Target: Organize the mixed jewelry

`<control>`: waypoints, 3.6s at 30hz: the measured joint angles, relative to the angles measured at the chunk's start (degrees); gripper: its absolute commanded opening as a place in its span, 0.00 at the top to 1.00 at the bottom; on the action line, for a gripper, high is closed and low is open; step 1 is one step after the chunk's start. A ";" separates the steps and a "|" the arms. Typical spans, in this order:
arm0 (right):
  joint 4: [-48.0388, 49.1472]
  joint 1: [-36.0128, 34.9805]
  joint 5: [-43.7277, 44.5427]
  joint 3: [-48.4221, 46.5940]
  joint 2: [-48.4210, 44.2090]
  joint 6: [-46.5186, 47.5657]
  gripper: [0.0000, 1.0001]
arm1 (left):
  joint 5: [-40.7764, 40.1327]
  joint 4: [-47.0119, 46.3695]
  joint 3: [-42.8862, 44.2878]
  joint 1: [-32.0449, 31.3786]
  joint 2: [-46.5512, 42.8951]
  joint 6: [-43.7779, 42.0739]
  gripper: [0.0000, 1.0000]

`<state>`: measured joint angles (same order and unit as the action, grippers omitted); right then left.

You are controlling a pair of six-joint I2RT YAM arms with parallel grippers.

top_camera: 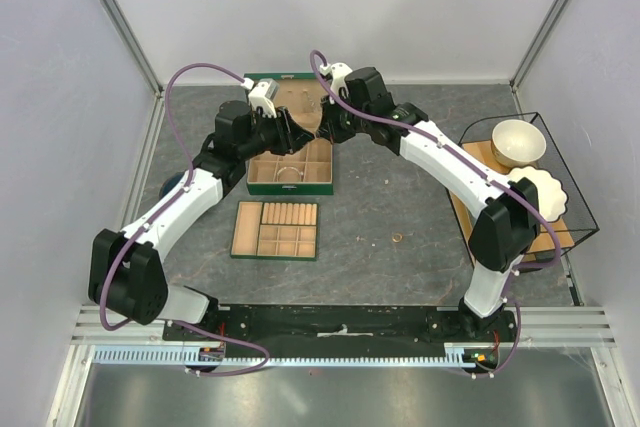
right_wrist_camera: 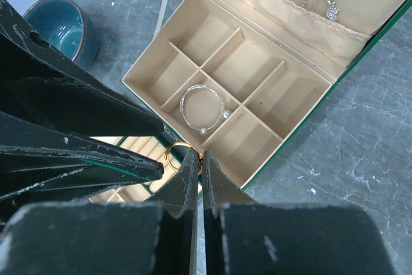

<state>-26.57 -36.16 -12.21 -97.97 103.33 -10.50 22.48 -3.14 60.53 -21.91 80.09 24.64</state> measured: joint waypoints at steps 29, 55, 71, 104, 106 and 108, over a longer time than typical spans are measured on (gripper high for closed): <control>0.87 -0.07 -1.36 0.90 -0.55 -1.31 1.00 | 0.35 -0.46 0.81 -0.09 1.75 1.03 0.81; 0.90 -0.11 -1.25 1.01 -0.55 -1.27 0.87 | 0.98 -1.31 0.37 -0.04 1.79 1.90 0.98; 0.81 0.50 -3.65 3.26 -6.21 0.70 0.40 | 1.92 -1.81 -0.28 0.11 -0.02 1.77 0.99; 27.06 8.11 -38.84 19.08 -14.08 -15.87 0.60 | 33.64 -34.84 -6.32 6.93 0.13 24.22 0.99; 27.30 8.11 -38.99 19.08 -13.97 -16.11 0.63 | 33.64 -34.93 -6.38 6.93 0.13 24.39 0.99; 27.41 8.11 -39.01 19.08 -13.75 -16.26 0.66 | 33.66 -35.15 -6.49 6.93 0.13 24.48 0.98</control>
<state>0.84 -28.05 -51.22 -78.89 89.58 -26.76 56.14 -38.28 54.04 -14.98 80.23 49.12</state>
